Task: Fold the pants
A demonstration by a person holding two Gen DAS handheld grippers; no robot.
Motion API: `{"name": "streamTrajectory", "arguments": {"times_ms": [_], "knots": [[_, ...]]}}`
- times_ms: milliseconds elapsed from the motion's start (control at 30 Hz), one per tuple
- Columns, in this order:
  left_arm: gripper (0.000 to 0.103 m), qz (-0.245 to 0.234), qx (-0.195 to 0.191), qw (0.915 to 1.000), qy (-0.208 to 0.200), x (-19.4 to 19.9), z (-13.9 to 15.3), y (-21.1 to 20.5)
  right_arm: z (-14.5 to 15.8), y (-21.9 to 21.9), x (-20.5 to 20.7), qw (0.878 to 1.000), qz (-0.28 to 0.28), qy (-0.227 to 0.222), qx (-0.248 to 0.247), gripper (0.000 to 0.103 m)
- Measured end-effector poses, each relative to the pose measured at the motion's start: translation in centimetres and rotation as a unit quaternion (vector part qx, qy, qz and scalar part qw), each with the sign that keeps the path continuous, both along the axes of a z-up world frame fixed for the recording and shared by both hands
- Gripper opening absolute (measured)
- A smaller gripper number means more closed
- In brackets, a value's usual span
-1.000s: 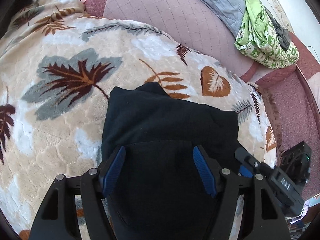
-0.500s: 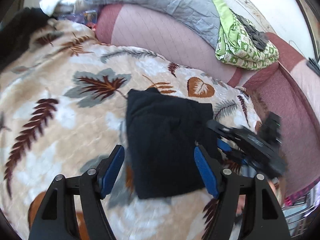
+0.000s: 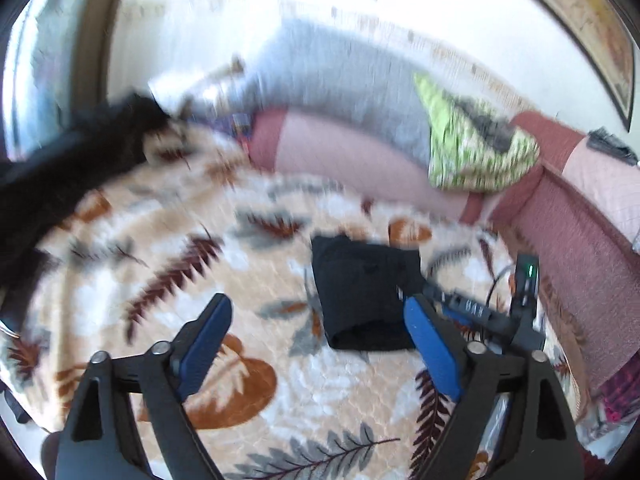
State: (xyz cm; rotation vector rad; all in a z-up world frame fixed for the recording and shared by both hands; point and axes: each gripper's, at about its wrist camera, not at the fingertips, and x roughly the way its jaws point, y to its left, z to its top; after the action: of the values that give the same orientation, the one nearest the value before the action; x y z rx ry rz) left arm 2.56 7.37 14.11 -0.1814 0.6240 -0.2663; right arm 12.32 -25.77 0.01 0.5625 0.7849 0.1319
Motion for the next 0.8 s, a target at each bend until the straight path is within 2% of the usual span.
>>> {"name": "streamTrajectory", "arguments": {"times_ms": [100, 200, 300, 433, 533, 667, 800], "knots": [[0.103, 0.043, 0.018, 0.9955, -0.082, -3.6, 2.1, 1.0, 1.0, 0.4, -2.6, 1.0, -0.017, -0.016, -0.021, 0.073], [0.103, 0.091, 0.051, 0.9823, -0.156, -6.9, 3.7, 1.9, 1.2, 0.3, -5.2, 0.999, -0.035, -0.024, -0.028, 0.074], [0.103, 0.1, 0.061, 0.9762, -0.182, -8.5, 4.3, 2.3, 0.5, -0.1, -8.1, 0.998, -0.054, -0.015, -0.002, 0.074], [0.103, 0.084, 0.036, 0.985, -0.146, -8.7, 3.9, 2.6, -1.0, 0.1, -11.6, 0.997, -0.069, 0.007, 0.031, 0.075], [0.103, 0.081, 0.051, 0.9916, -0.087, -7.7, 1.7, 1.8, -1.6, 0.6, -13.6, 0.997, -0.071, 0.014, 0.028, 0.075], [0.103, 0.055, 0.066, 0.996, -0.024, -6.8, -1.8, 0.2, -1.5, 1.8, -15.4, 0.997, -0.074, 0.012, -0.016, 0.076], [0.103, 0.032, 0.1, 0.994, 0.03, -5.9, -5.2, -1.7, -1.3, 3.4, -16.0, 0.994, -0.066, 0.006, -0.082, 0.078]]}}
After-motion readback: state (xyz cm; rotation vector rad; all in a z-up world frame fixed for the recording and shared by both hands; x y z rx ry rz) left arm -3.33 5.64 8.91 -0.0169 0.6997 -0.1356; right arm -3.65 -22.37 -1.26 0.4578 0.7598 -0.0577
